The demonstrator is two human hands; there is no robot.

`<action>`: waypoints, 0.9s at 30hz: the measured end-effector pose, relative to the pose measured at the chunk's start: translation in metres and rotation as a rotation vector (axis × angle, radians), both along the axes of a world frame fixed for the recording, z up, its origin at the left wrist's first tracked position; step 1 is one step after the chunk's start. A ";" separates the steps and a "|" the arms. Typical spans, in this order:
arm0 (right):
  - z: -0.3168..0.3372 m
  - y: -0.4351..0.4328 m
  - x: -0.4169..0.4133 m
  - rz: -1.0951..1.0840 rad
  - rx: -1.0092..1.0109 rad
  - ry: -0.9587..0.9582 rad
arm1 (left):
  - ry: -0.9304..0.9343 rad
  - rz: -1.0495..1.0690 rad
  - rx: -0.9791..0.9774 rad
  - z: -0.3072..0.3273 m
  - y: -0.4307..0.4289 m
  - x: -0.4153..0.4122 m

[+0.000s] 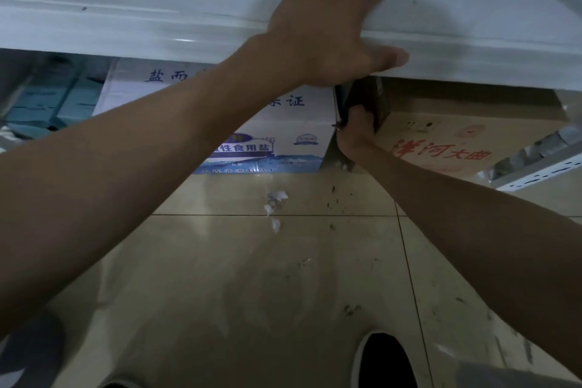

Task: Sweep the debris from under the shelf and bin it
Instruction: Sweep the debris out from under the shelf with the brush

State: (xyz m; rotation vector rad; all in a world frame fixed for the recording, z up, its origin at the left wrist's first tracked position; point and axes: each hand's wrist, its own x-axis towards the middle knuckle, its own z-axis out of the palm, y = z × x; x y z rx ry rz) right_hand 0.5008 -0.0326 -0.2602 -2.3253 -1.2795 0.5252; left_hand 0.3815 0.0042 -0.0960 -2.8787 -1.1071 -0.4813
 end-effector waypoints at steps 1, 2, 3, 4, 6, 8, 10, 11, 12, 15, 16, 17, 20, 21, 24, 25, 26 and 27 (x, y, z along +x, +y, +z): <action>-0.006 0.003 0.001 -0.024 0.019 0.033 | -0.004 -0.006 0.028 -0.001 0.000 0.000; -0.011 0.005 0.001 -0.055 0.036 0.069 | -0.007 -0.011 0.053 -0.002 0.000 0.001; -0.017 0.007 0.002 -0.083 0.046 0.098 | -0.014 -0.012 0.074 -0.003 0.001 0.001; -0.023 0.009 0.001 -0.107 0.045 0.114 | -0.023 -0.011 0.090 -0.004 0.001 0.001; -0.032 0.009 0.000 -0.133 0.030 0.118 | -0.047 -0.013 0.114 -0.007 0.002 0.001; -0.041 0.006 -0.002 -0.139 -0.003 0.139 | -0.063 -0.023 0.116 -0.008 0.002 0.000; -0.047 0.000 -0.003 -0.124 -0.049 0.101 | -0.057 -0.031 0.111 -0.007 0.003 -0.001; -0.047 -0.004 -0.004 -0.112 -0.068 0.057 | -0.045 -0.034 0.108 -0.006 0.003 -0.001; -0.046 -0.008 -0.004 -0.105 -0.083 0.022 | -0.025 -0.034 0.101 -0.005 0.003 -0.001; -0.041 -0.018 -0.005 -0.106 -0.104 0.032 | 0.038 -0.044 0.090 -0.003 0.002 0.000; -0.041 -0.021 -0.004 -0.105 -0.108 0.050 | 0.052 -0.048 0.080 -0.002 0.002 -0.001; -0.038 -0.026 -0.005 -0.103 -0.110 0.087 | 0.060 -0.048 0.063 -0.001 0.002 -0.001; -0.041 -0.041 0.000 -0.079 -0.104 0.173 | 0.072 -0.053 0.008 0.003 0.001 -0.003; -0.040 -0.048 0.000 -0.066 -0.111 0.169 | 0.074 -0.054 -0.012 0.003 0.000 -0.004; -0.036 -0.068 0.000 -0.012 -0.157 0.092 | 0.074 -0.055 -0.054 0.006 -0.001 -0.004; -0.033 -0.074 -0.001 0.008 -0.183 0.069 | 0.077 -0.055 -0.057 0.007 -0.002 -0.005; -0.031 -0.079 -0.003 0.017 -0.197 0.059 | 0.079 -0.055 -0.062 0.008 -0.002 -0.005; -0.029 -0.083 -0.002 0.021 -0.208 0.053 | 0.081 -0.055 -0.068 0.010 -0.002 -0.005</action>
